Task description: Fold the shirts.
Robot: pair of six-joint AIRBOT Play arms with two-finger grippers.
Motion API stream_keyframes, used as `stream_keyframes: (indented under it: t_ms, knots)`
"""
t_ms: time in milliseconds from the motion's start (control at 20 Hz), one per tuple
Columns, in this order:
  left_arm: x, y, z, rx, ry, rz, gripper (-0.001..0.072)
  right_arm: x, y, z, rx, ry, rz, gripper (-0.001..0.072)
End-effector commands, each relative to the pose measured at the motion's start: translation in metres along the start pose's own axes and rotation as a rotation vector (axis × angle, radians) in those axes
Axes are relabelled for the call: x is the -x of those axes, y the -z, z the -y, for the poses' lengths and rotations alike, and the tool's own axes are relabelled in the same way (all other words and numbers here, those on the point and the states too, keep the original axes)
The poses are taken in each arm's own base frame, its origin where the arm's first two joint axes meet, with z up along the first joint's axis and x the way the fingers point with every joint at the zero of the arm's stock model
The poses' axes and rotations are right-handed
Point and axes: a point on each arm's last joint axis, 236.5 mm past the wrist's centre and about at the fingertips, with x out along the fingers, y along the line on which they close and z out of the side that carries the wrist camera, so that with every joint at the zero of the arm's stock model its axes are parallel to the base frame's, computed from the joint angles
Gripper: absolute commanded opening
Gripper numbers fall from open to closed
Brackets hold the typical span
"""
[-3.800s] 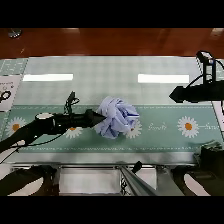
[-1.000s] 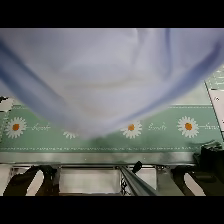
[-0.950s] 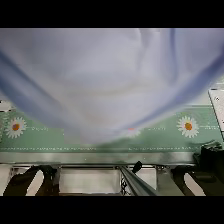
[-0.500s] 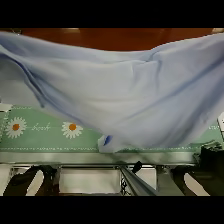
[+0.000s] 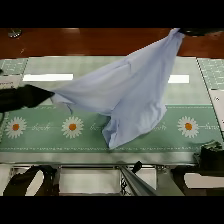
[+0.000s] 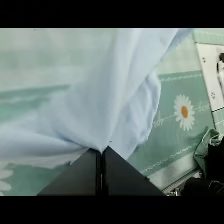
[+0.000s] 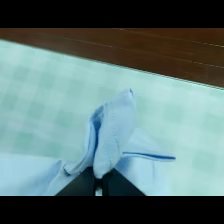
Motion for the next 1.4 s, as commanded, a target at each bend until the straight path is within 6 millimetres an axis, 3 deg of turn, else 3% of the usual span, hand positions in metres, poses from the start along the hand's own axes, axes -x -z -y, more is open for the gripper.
stream_keyframes:
  t_ms: [0, 150, 350, 450, 600, 700, 750, 850, 900, 1000, 1050, 1150, 1250, 1350]
  knots:
    - [-0.042, 0.035, -0.052, 0.14, -0.045, -0.034, 0.0015, -0.072, -0.01, 0.02, -0.099, -0.053, 0.066, 0.0019]
    - [-0.062, 0.05, -0.074, 0.198, -0.07, -0.058, 0.0015, -0.103, 0.004, 0.035, -0.123, -0.042, 0.031, 0.0019]
    - [-0.079, 0.058, -0.084, 0.196, -0.077, -0.099, 0.0015, -0.131, 0.055, 0.034, -0.14, -0.075, -0.152, 0.002]
    - [-0.087, 0.059, -0.09, 0.205, -0.086, -0.11, 0.0015, -0.139, 0.075, 0.026, -0.131, -0.09, -0.229, 0.002]
    - [-0.098, 0.063, -0.094, 0.223, -0.087, -0.133, 0.0015, -0.135, 0.075, 0.013, -0.153, -0.116, -0.24, 0.0029]
    - [-0.103, 0.068, -0.091, 0.221, -0.079, -0.158, 0.0016, -0.115, 0.061, 0.01, -0.155, -0.118, -0.203, 0.0283]
    - [-0.104, 0.071, -0.088, 0.211, -0.075, -0.168, 0.0015, -0.099, 0.052, 0.012, -0.148, -0.108, -0.182, 0.034]
    - [-0.108, 0.076, -0.081, 0.188, -0.065, -0.188, 0.0015, -0.06, 0.049, 0.028, -0.124, -0.046, -0.184, 0.0341]
    - [-0.109, 0.079, -0.078, 0.177, -0.06, -0.196, 0.0015, -0.04, 0.06, 0.045, -0.111, 0.024, -0.234, 0.0341]
    - [-0.111, 0.083, -0.073, 0.123, -0.047, -0.213, 0.0015, 0.004, 0.108, 0.093, -0.145, 0.202, -0.435, 0.0344]
    - [-0.112, 0.084, -0.071, 0.112, -0.043, -0.217, 0.0015, 0.023, 0.136, 0.104, -0.206, 0.218, -0.537, 0.0344]
    - [-0.112, 0.085, -0.07, 0.098, -0.04, -0.221, 0.0015, 0.041, 0.176, 0.097, -0.327, 0.123, -0.619, 0.0369]
    - [-0.112, 0.085, -0.07, 0.084, -0.038, -0.221, 0.0015, 0.045, 0.205, 0.078, -0.414, 0.031, -0.584, 0.0441]
    - [-0.112, 0.085, -0.07, 0.069, -0.037, -0.221, 0.0015, 0.047, 0.257, 0.057, -0.461, -0.01, -0.606, 0.0509]
